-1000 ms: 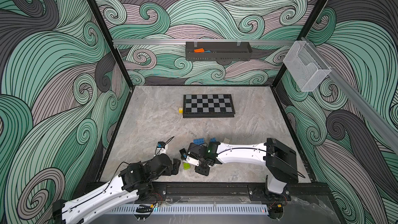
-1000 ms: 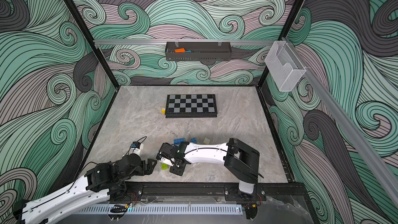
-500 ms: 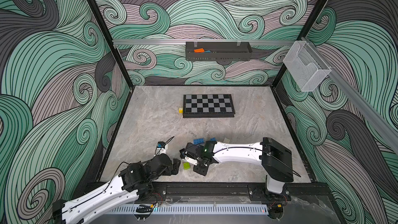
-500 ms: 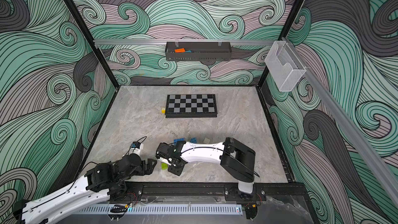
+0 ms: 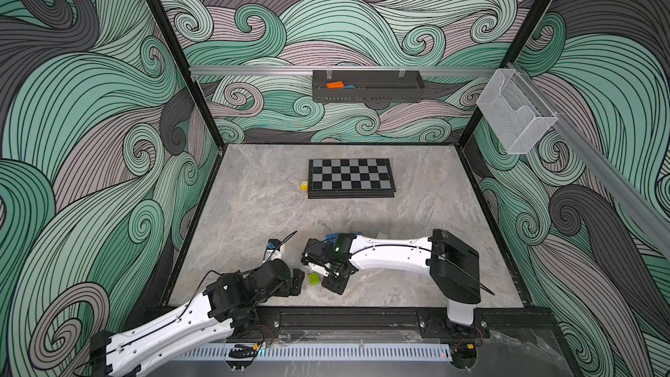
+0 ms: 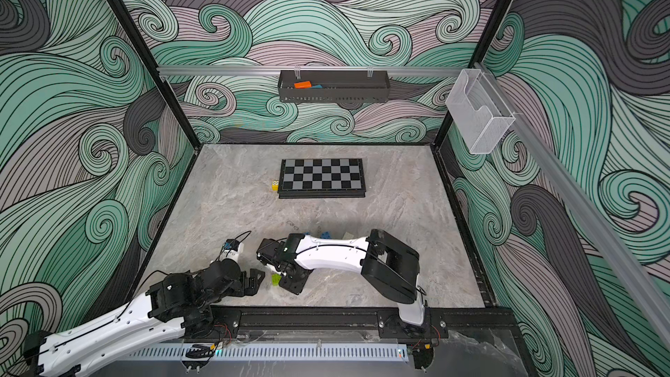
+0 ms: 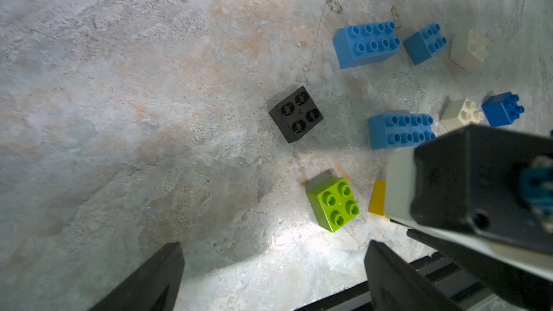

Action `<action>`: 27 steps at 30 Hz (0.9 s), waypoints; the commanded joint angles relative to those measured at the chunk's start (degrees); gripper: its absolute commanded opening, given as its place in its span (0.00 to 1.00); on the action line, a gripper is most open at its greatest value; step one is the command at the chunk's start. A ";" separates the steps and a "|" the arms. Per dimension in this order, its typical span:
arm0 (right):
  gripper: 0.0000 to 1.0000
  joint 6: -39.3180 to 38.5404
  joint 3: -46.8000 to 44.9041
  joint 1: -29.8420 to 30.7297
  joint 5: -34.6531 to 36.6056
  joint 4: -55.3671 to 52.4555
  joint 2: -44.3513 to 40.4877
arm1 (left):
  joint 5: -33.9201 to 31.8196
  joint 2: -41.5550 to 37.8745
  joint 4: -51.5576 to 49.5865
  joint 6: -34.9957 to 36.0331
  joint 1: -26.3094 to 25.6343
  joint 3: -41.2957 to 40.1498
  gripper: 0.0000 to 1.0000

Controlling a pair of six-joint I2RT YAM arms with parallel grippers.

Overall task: Assemble a giraffe with lego
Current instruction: Assemble the lego brick with the lego brick.

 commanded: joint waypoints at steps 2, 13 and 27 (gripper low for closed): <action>0.21 1.99 -0.64 -0.41 -1.90 -3.26 2.50 | -0.22 0.27 0.01 0.95 -0.34 0.45 0.99; 0.22 3.73 1.58 -0.81 -3.68 -6.64 3.90 | -0.22 0.30 0.01 0.95 -0.63 0.37 0.99; 0.23 2.84 1.46 -1.22 -2.53 -7.18 7.46 | -0.13 0.39 0.18 1.08 -0.79 0.37 0.99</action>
